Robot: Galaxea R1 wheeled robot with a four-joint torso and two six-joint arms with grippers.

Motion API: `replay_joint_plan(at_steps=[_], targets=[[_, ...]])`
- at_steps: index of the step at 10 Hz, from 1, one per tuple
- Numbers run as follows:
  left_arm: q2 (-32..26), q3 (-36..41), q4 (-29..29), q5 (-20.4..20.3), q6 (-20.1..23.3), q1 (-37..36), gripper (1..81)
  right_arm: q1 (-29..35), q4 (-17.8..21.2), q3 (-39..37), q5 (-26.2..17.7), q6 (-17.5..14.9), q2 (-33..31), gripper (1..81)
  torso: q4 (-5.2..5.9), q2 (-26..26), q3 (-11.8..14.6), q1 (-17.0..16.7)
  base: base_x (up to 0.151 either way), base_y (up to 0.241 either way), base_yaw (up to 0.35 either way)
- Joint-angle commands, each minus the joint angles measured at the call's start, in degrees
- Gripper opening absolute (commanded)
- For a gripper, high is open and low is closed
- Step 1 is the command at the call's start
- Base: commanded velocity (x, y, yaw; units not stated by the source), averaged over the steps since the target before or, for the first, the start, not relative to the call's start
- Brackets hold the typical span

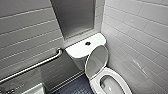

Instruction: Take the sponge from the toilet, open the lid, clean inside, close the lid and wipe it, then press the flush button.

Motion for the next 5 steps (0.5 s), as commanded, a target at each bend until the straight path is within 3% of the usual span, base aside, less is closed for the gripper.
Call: replay_joint_plan(at_steps=[1, 3, 4, 5], targets=[[-0.84, -0.9, 0.57, 1.93, 0.02, 2.24, 81.1, -1.52, -3.13, -1.26, -3.51, -0.11, 0.07, 1.0, 0.0, 5.4, 5.31, -3.47, 0.0, 0.0, 0.0], [0.47, -3.44, 0.57, 1.93, -0.06, 2.24, 81.1, -2.31, -5.15, -5.04, -5.18, -0.11, 2.8, 1.0, -0.02, 9.71, 8.66, -6.32, 0.0, 0.0, 0.0], [1.52, -5.19, 0.65, 2.1, -0.06, 2.24, 81.1, -2.49, -6.54, -7.74, -6.93, -0.11, 4.72, 1.0, -0.02, 11.81, 5.97, -7.71, 0.0, 0.0, 0.0], [2.4, -6.94, 0.65, 2.1, -0.06, 2.24, 81.1, -2.58, -7.86, -10.54, -8.68, -0.11, 6.64, 1.0, -0.02, 13.67, 6.71, -9.03, 0.0, 0.0, 0.0]])
